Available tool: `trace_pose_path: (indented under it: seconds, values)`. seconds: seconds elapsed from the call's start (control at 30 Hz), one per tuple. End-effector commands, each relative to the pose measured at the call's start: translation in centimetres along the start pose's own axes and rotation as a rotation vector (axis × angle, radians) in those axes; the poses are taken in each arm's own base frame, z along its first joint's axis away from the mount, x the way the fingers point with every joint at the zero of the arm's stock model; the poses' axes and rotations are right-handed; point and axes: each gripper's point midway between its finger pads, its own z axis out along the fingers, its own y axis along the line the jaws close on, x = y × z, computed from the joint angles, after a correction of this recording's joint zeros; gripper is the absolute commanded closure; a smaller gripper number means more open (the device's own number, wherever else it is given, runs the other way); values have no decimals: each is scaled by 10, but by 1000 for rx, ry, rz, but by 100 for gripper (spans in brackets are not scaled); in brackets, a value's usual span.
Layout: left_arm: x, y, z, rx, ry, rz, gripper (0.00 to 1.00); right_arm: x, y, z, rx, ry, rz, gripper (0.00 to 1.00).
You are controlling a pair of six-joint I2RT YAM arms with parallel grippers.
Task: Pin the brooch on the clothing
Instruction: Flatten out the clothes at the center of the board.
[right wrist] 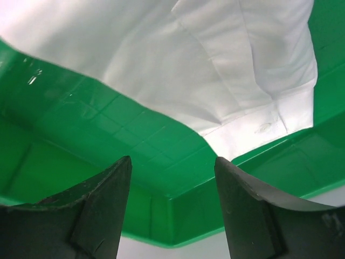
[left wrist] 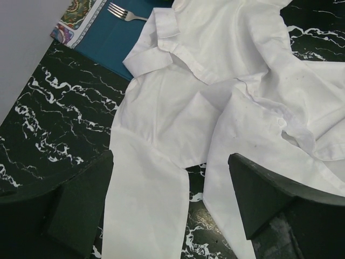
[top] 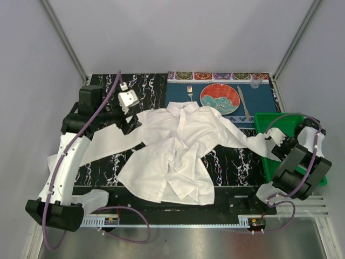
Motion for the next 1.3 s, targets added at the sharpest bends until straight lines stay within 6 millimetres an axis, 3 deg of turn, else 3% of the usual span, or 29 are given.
trace_pose_path:
  seconds: [0.0,0.13,0.23,0.37,0.47,0.5,0.53,0.63,0.73,0.87,1.0,1.1,1.17,1.2,1.27]
  values:
    - [-11,-5,15,20,-67,46,5,8,-13,18,49,35,-33,31]
    - [-24,-14,29,56,-106,79,5,12,-5,40,45,49,-34,31]
    - [-33,-19,37,80,-105,94,5,15,-10,50,79,60,-23,35]
    - [-37,-24,44,102,-102,107,6,16,-15,59,94,61,-8,50]
    - [-34,-30,50,124,-93,100,7,16,-20,60,100,60,12,74]
    - [-34,-34,51,132,-93,101,7,16,-22,58,105,59,24,91]
    - [-32,-35,52,134,-91,103,8,15,-28,52,126,55,48,100]
    - [-31,-38,53,132,-92,102,8,8,-25,29,116,27,79,100]
    - [-30,-38,53,120,-100,105,9,-11,-28,-10,165,-72,75,100]
    - [-30,-38,54,103,-113,123,11,-42,5,-70,132,-220,50,100]
    - [-34,-40,57,112,-129,159,12,-58,29,-96,110,-283,-36,100]
    - [-42,-41,56,117,-164,177,13,-89,69,-128,-24,-413,-60,100]
    - [-47,-42,56,115,-202,192,12,-130,95,-162,-71,-532,-80,100]
    - [-52,-46,53,115,-229,210,12,-140,104,-170,-77,-558,-63,100]
    - [-53,-52,56,115,-266,249,12,-163,127,-185,-68,-631,-189,100]
